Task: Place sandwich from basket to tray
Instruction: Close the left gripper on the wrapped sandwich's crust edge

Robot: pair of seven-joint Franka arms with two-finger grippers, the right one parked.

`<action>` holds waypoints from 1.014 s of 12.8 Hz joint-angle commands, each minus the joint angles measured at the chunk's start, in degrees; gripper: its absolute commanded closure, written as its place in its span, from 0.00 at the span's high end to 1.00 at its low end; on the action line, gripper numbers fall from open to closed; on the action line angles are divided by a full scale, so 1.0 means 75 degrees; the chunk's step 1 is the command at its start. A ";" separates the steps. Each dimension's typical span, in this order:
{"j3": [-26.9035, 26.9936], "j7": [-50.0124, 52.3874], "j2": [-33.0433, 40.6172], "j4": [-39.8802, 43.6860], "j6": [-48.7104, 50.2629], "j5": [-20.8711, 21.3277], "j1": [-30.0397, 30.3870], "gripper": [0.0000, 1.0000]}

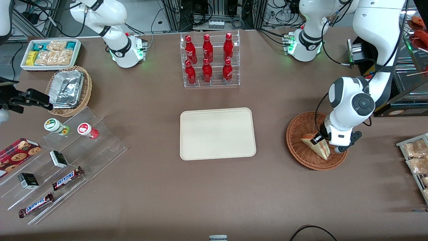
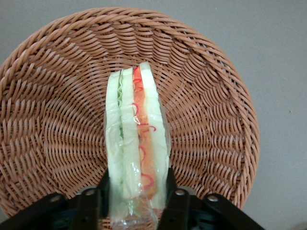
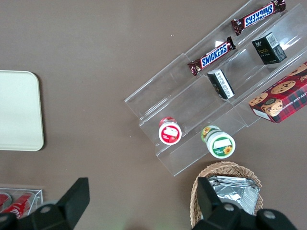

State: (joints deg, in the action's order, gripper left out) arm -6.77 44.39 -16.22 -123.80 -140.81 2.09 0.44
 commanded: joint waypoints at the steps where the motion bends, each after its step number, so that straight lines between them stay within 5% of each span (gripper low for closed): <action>1: 0.0000 0.0081 0.0064 -0.0040 -0.0023 0.0132 0.0023 0.00; 6: 0.0000 0.0069 0.0579 0.0438 0.1238 0.0564 -0.0024 0.00; 13: -0.1088 0.0174 0.0639 0.3649 0.5166 0.0449 -0.0036 0.00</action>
State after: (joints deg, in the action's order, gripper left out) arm -12.97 44.55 -9.98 -101.99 -106.50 5.32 0.17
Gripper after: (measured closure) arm 0.850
